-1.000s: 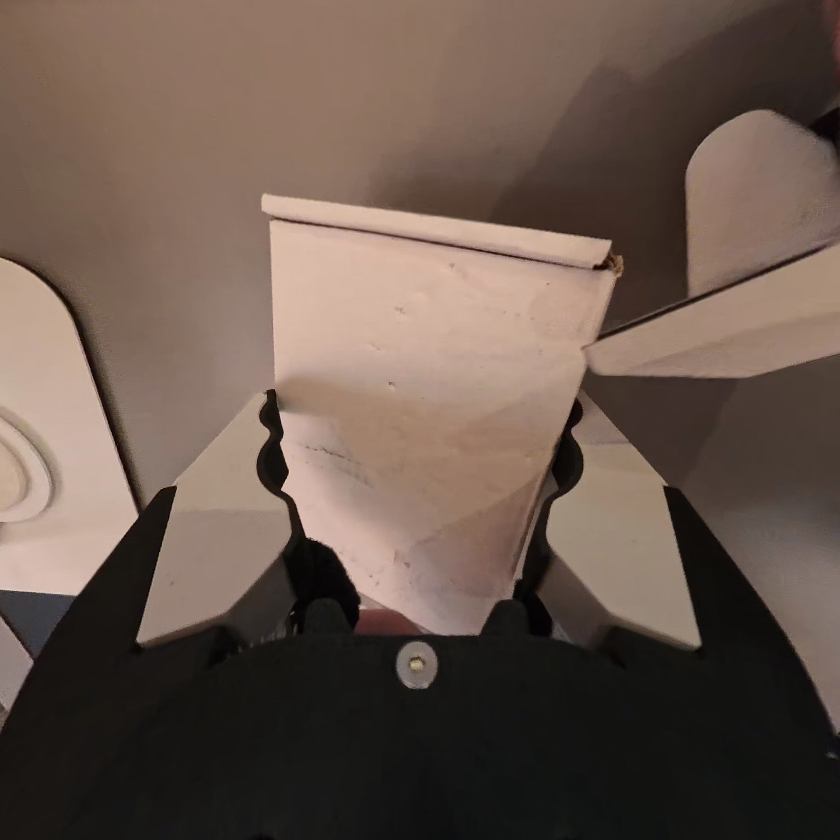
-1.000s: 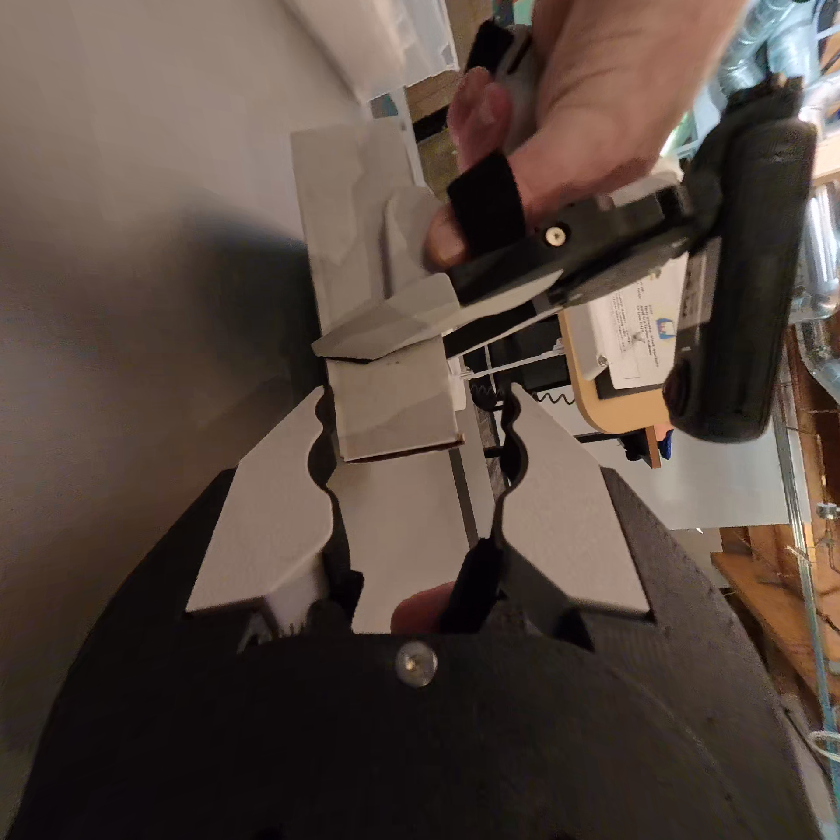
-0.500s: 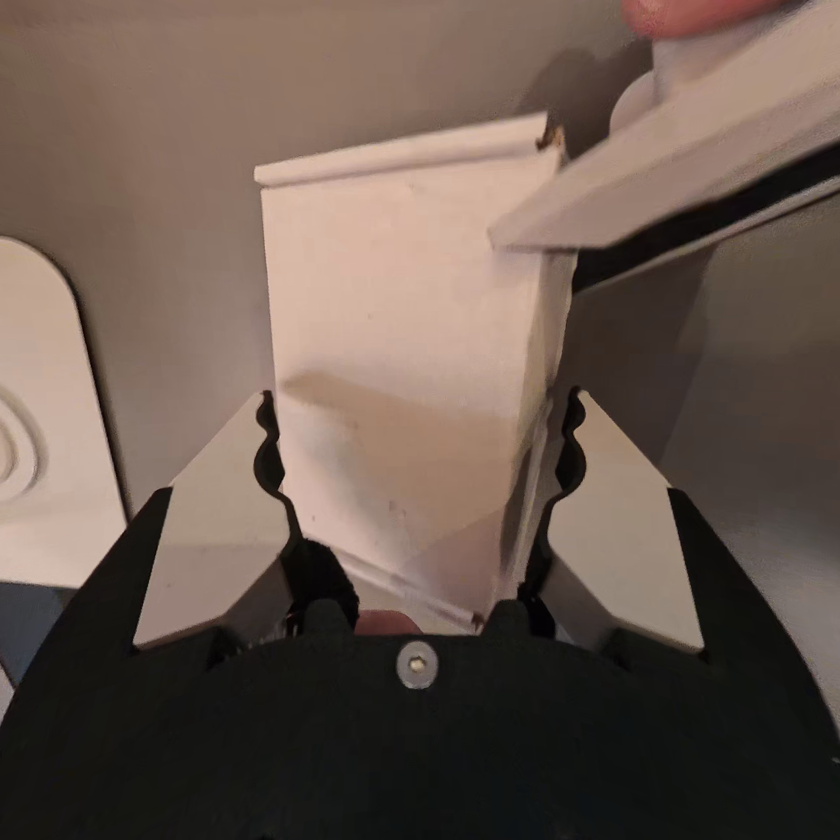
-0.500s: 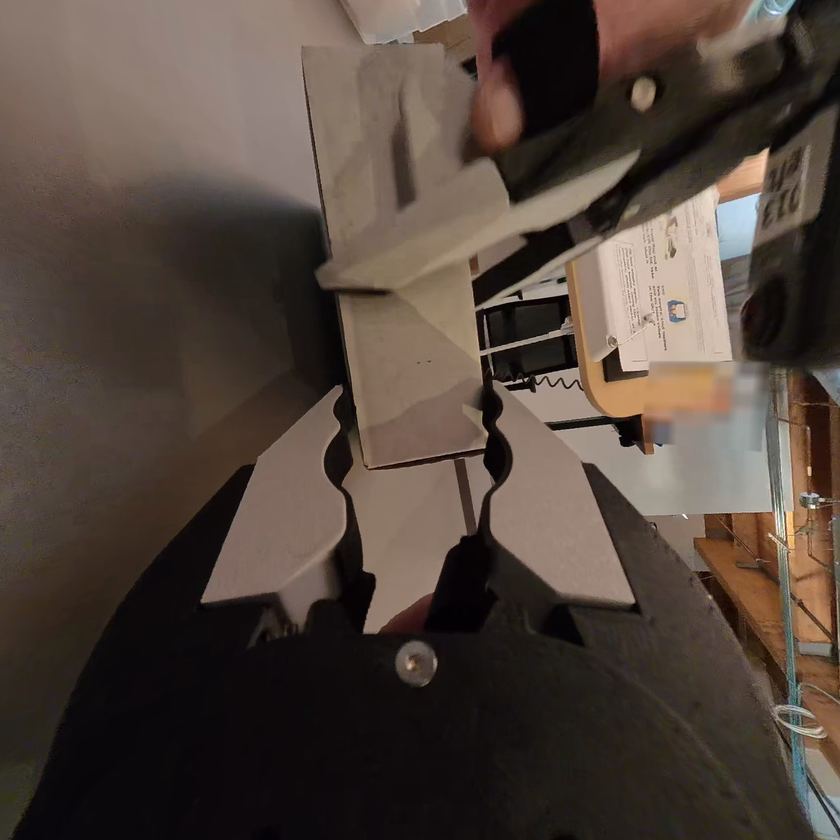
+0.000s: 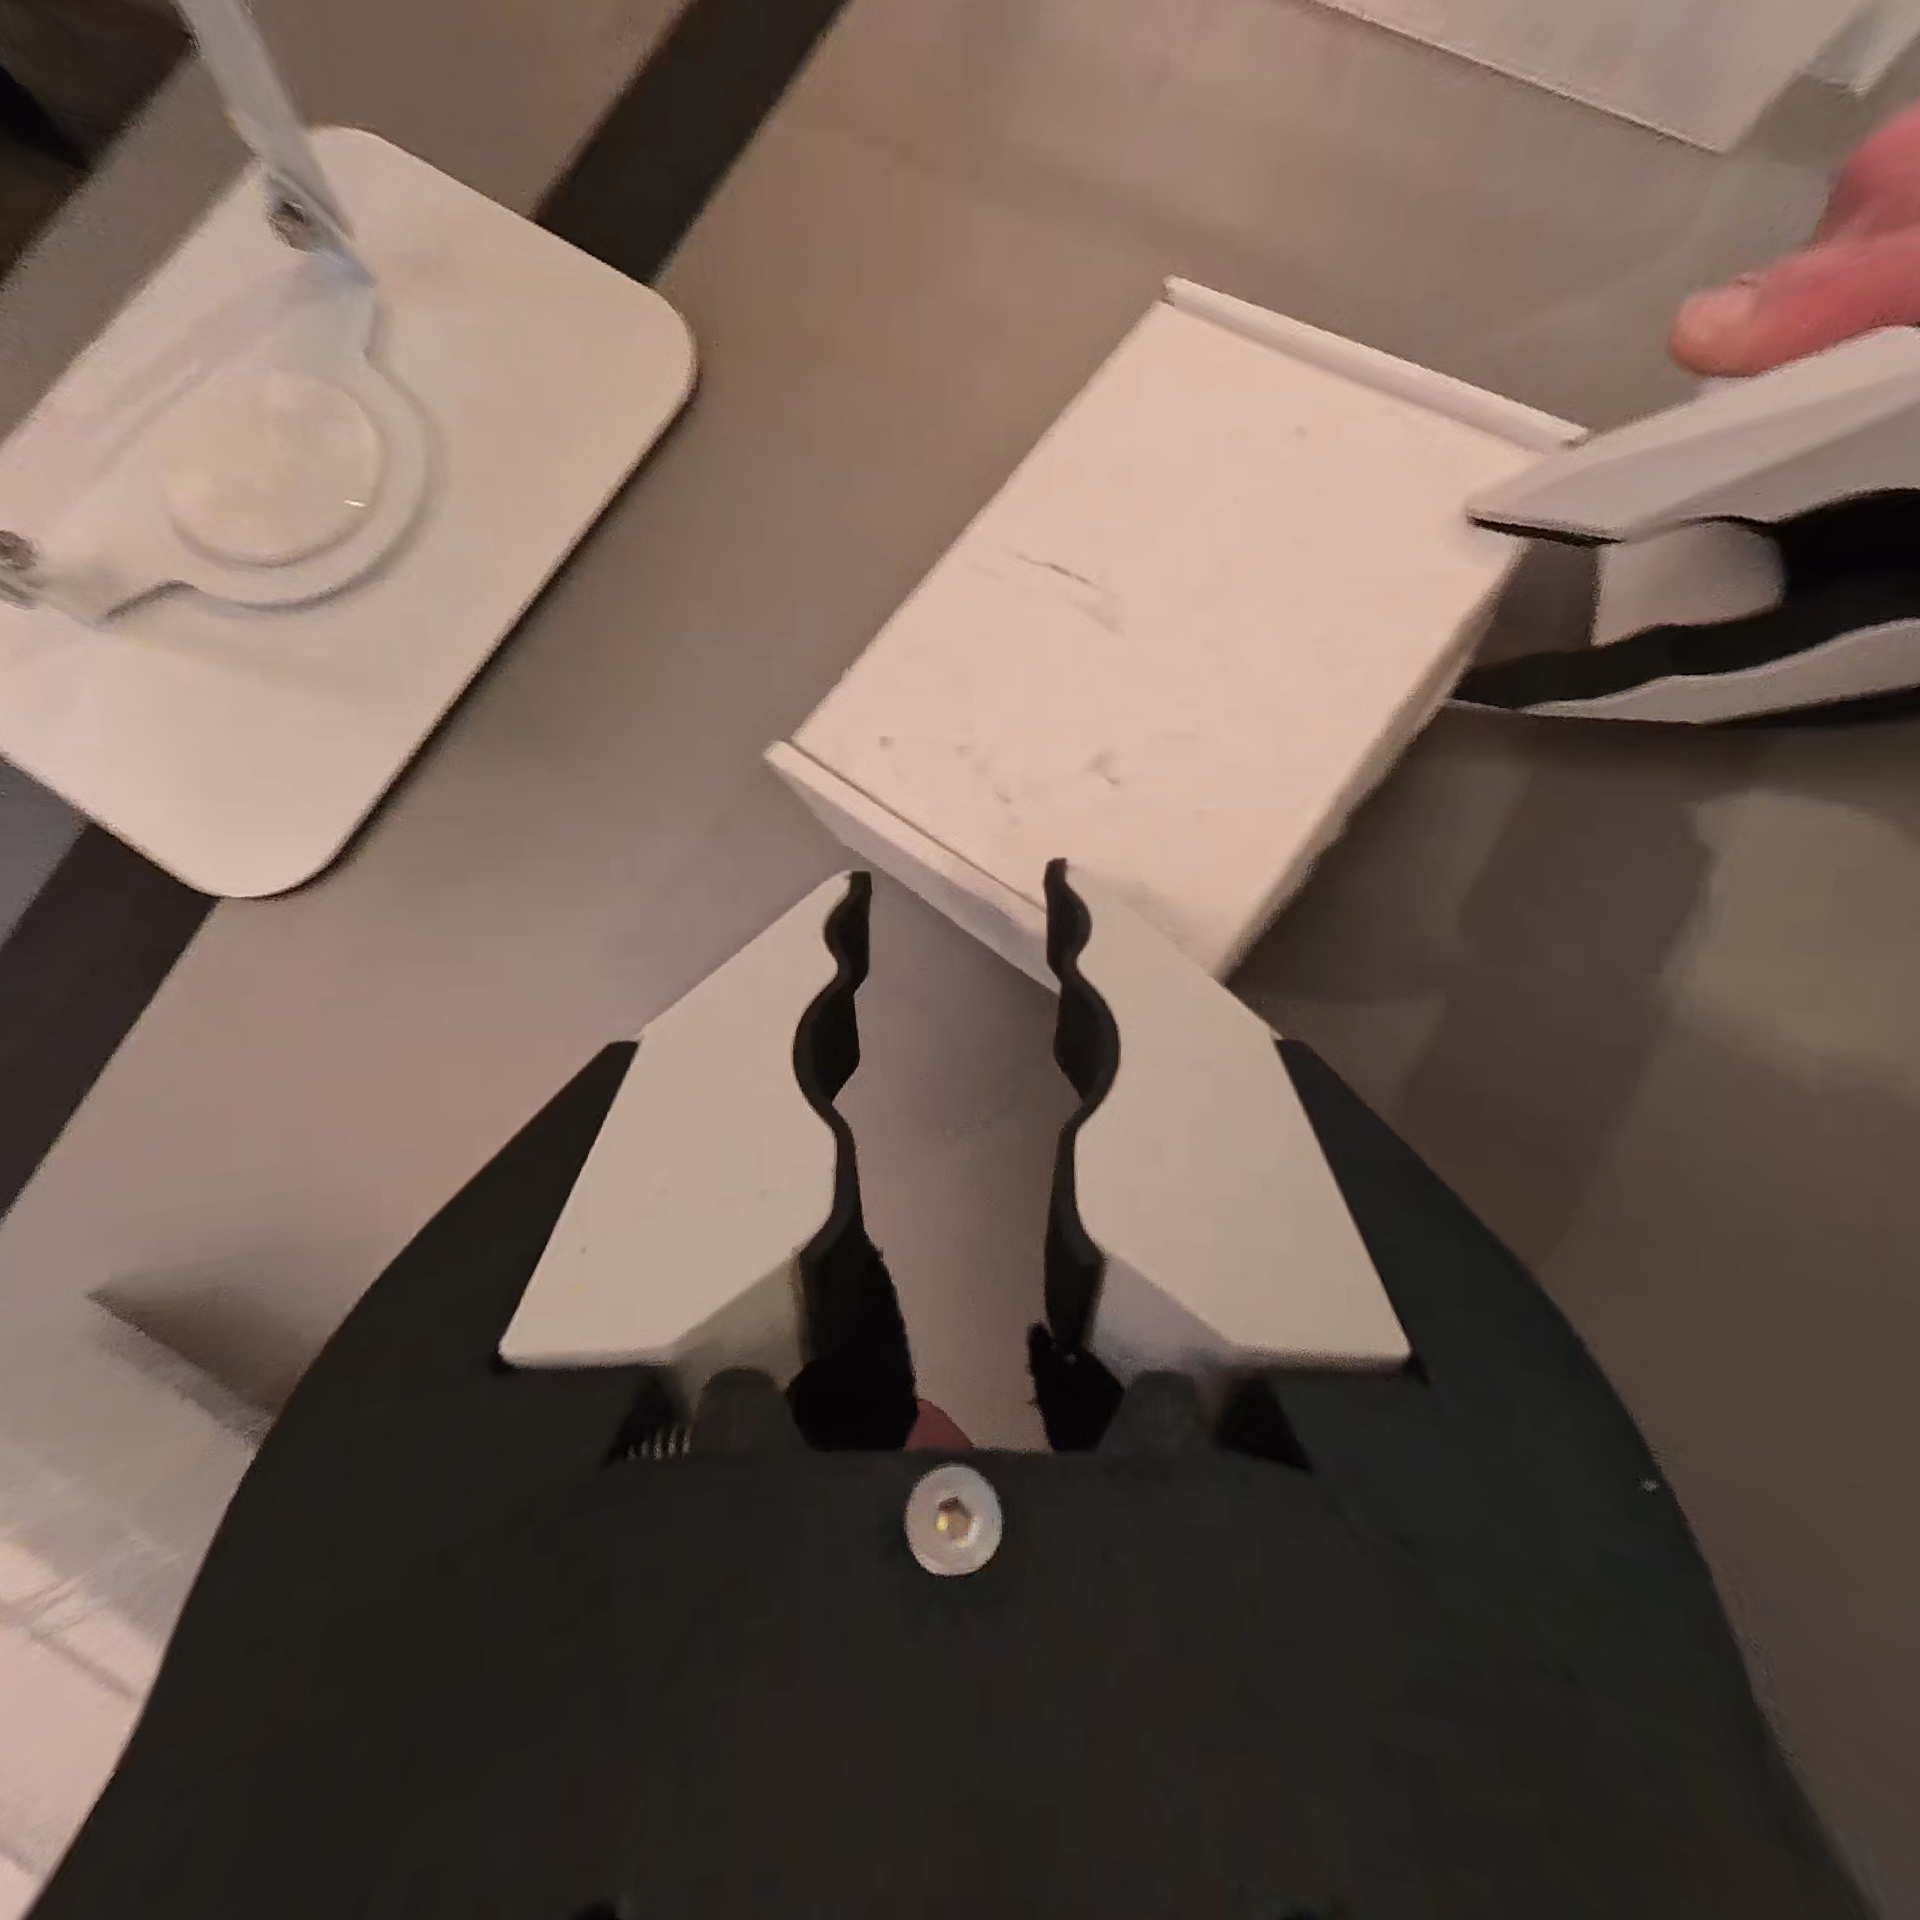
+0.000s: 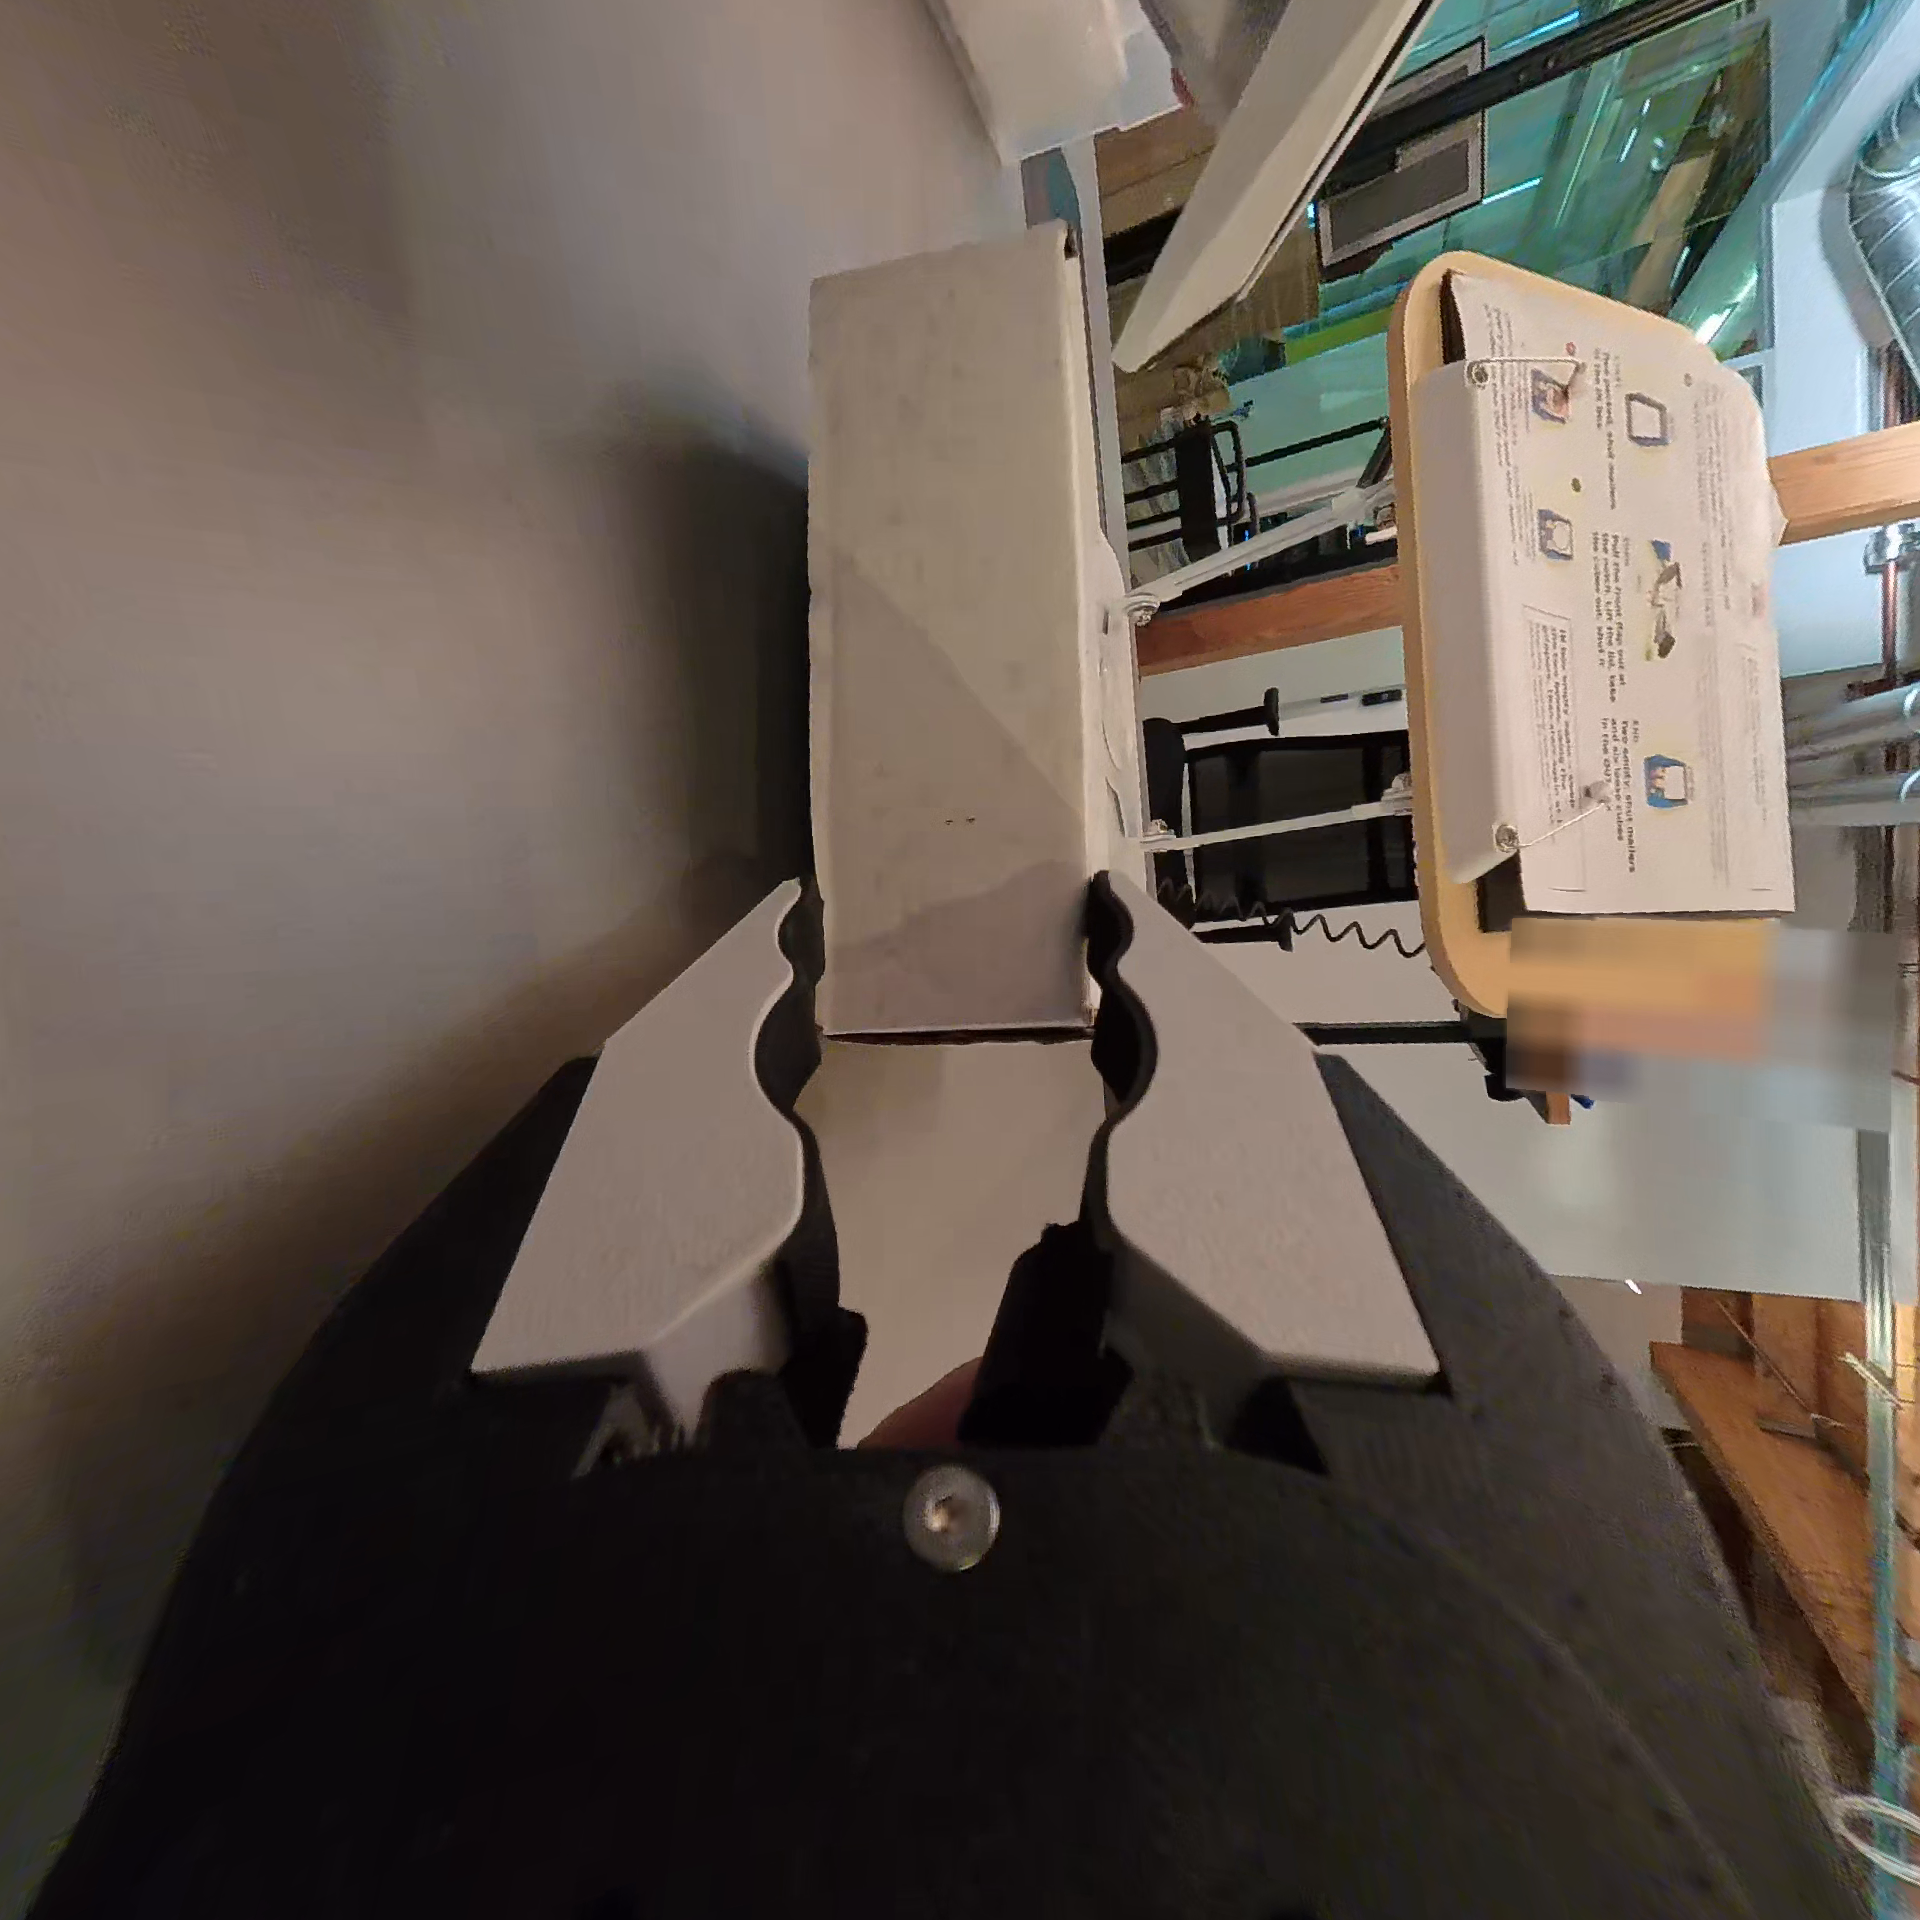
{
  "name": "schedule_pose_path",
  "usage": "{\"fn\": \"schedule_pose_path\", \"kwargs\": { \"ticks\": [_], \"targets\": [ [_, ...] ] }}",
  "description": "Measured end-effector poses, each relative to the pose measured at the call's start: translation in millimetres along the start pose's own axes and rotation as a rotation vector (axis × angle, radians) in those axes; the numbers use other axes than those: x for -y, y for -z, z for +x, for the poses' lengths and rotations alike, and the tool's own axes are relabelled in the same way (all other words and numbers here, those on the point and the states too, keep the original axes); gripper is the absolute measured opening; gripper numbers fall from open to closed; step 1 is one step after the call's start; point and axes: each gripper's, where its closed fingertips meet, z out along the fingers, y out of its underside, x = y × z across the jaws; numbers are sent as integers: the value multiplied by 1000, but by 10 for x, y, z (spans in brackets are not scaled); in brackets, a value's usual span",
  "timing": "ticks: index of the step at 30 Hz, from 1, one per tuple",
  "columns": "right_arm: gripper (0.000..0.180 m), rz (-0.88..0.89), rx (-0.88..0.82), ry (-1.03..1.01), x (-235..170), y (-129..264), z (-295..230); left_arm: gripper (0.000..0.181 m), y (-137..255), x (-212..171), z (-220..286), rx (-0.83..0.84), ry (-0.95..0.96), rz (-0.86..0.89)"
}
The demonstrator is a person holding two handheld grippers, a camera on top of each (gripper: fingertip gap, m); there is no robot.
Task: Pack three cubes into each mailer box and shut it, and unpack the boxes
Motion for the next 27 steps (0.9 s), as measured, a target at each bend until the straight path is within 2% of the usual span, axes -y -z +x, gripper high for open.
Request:
{"fn": "schedule_pose_path", "kwargs": {
  "ticks": [1,3,5,7,10,11,12,15,17,18,20,21,24,27],
  "targets": [
    [49,-2,-1,4,-8,4,-7,32,-9,35,-31,17,-4,10],
    [49,4,-1,-4,-1,9,-13,26,-59,72,0,16,4,6],
    [49,16,9,-18,13,23,-17,22,-155,-21,-35,93,-69,-56],
    [48,27,23,-44,20,35,-22,9,-207,21,37,56,-5,-11],
    [47,53,49,-100,28,55,-26,3,-231,18,79,27,75,46],
    [18,84,69,-161,63,73,-23,3,-260,-36,93,29,85,35],
    [9,128,115,-245,117,101,-30,0,-283,-31,75,61,81,68],
    [5,88,113,-230,38,92,-5,2,-282,-21,97,79,116,131],
    [10,75,100,-213,9,81,-16,0,-280,-25,90,87,106,138],
    [19,61,99,-189,-7,77,-34,0,-282,-24,80,82,115,135],
    [54,50,94,-150,27,72,-66,0,-287,-22,63,86,101,108],
    [62,37,96,-131,44,64,-85,0,-290,-19,61,89,100,92],
    [70,-47,78,-46,10,-21,-135,0,-316,10,69,75,114,76],
    [60,-128,42,-2,-79,-97,-115,0,-333,31,63,24,168,77]
  ]
}}
